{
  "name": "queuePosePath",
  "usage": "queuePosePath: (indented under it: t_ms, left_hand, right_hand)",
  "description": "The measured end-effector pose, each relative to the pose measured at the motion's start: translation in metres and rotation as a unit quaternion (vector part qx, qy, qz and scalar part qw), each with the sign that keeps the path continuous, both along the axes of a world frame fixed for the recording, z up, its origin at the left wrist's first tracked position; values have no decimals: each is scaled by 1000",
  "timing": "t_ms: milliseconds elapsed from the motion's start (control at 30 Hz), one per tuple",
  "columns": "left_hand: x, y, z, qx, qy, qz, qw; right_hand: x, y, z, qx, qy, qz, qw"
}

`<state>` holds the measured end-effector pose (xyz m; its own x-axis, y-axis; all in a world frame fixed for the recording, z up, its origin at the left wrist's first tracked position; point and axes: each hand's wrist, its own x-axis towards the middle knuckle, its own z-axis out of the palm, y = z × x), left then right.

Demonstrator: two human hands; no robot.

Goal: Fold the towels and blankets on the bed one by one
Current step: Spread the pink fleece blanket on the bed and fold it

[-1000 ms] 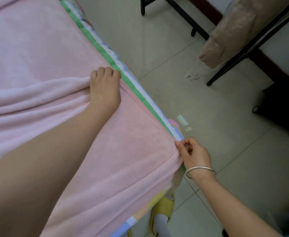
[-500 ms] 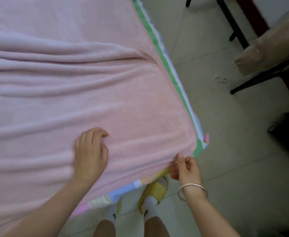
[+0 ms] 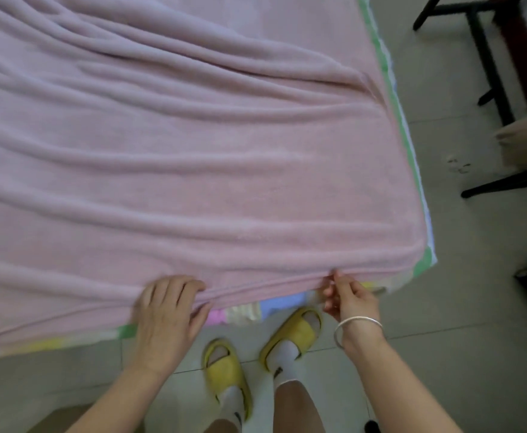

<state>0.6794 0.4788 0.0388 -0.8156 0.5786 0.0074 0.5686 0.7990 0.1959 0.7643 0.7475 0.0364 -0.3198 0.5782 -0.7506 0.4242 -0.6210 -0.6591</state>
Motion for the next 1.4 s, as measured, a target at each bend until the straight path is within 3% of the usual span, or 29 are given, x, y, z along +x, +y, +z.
queuePosePath:
  t_ms: [233, 400, 500, 567, 700, 833, 933, 1033, 1233, 1400]
  left_hand:
    - [-7, -18, 2, 35, -4, -41, 999]
    - [-1, -38, -1, 49, -27, -9, 998]
    - [-13, -50, 3, 34, -4, 46, 998]
    - [-18, -68, 6, 28, 11, 96, 995]
    - [-28, -117, 11, 14, 41, 215, 976]
    - [-45, -179, 13, -24, 44, 318, 947]
    - [-62, -222, 11, -49, 35, 350, 935]
    - [-72, -262, 8, -62, 48, 363, 929]
    - [-81, -327, 6, -99, 70, 376, 919]
    - [-80, -374, 11, -86, 48, 378, 921]
  right_hand:
    - [5, -9, 1, 31, -72, -39, 996]
    - [19, -19, -2, 107, -155, 44, 981]
    - [3, -36, 9, 263, -216, 180, 923]
    - [-12, -70, 20, 320, -157, 256, 899]
    - [-48, -152, 31, 347, -19, 411, 843]
    - [-92, -229, 33, 339, 22, 592, 731]
    - [-118, -276, 35, 366, 57, 668, 645]
    - [-137, -316, 34, 377, 91, 710, 587]
    - [-164, -372, 31, 396, 100, 743, 530]
    - [-169, -399, 26, 395, 107, 756, 510]
